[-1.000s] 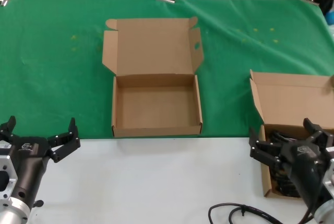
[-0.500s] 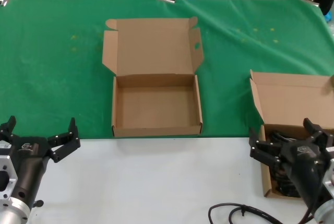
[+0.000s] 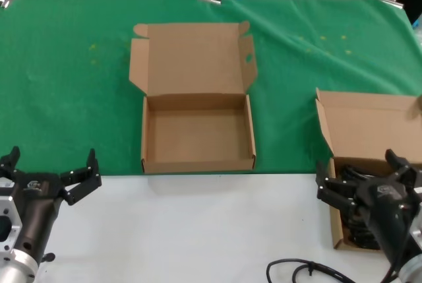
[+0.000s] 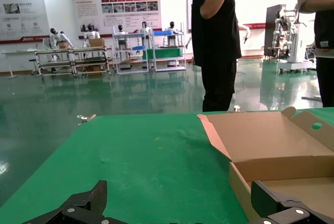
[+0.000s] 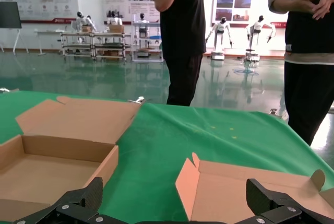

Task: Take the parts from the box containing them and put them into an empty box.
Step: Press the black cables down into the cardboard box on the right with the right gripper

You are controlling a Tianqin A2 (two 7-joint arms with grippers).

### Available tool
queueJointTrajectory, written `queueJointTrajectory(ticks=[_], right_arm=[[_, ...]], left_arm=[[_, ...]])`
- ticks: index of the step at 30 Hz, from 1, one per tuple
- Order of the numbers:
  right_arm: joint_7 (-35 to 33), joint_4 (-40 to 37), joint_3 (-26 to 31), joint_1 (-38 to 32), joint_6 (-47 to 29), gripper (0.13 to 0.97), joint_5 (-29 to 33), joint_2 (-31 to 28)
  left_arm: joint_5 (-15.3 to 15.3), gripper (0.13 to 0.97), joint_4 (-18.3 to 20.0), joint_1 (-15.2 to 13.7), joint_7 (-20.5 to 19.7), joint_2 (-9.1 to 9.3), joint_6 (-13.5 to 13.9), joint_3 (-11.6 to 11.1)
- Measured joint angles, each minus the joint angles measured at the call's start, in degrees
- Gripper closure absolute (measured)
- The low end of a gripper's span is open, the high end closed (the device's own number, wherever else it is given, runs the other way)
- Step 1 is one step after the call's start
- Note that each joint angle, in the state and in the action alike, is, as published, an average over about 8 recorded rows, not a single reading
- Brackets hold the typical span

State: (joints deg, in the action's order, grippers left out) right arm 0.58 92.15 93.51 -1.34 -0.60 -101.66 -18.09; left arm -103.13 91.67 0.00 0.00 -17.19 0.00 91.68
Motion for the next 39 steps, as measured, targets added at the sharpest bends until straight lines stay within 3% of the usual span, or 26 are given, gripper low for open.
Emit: queueJointTrajectory(ticks=[9, 18, 24, 31, 35, 39], right_arm=[[-0.7, 2.6, 5.1, 0.8, 4.8, 0.129, -4.6, -5.5], [-8.2, 4.2, 19.5, -4.0, 12.8, 0.129, -19.4, -20.3], [-16.3, 4.5, 33.6, -12.6, 16.0, 0.129, -32.7, -32.1], [-28.6, 3.9, 51.7, -27.4, 16.5, 0.129, -48.4, -42.6], [-35.1, 3.1, 59.3, -35.0, 15.3, 0.129, -53.5, -46.1], [-40.7, 2.5, 62.8, -39.4, 13.3, 0.129, -55.4, -48.0]], left_arm=[[0.0, 0.132, 0.0, 0.0, 0.0, 0.0, 0.0, 0.0], [0.0, 0.132, 0.0, 0.0, 0.0, 0.0, 0.0, 0.0], [0.0, 0.132, 0.0, 0.0, 0.0, 0.0, 0.0, 0.0], [0.0, 0.132, 0.0, 0.0, 0.0, 0.0, 0.0, 0.0], [0.0, 0.132, 0.0, 0.0, 0.0, 0.0, 0.0, 0.0], [0.0, 0.132, 0.0, 0.0, 0.0, 0.0, 0.0, 0.0]])
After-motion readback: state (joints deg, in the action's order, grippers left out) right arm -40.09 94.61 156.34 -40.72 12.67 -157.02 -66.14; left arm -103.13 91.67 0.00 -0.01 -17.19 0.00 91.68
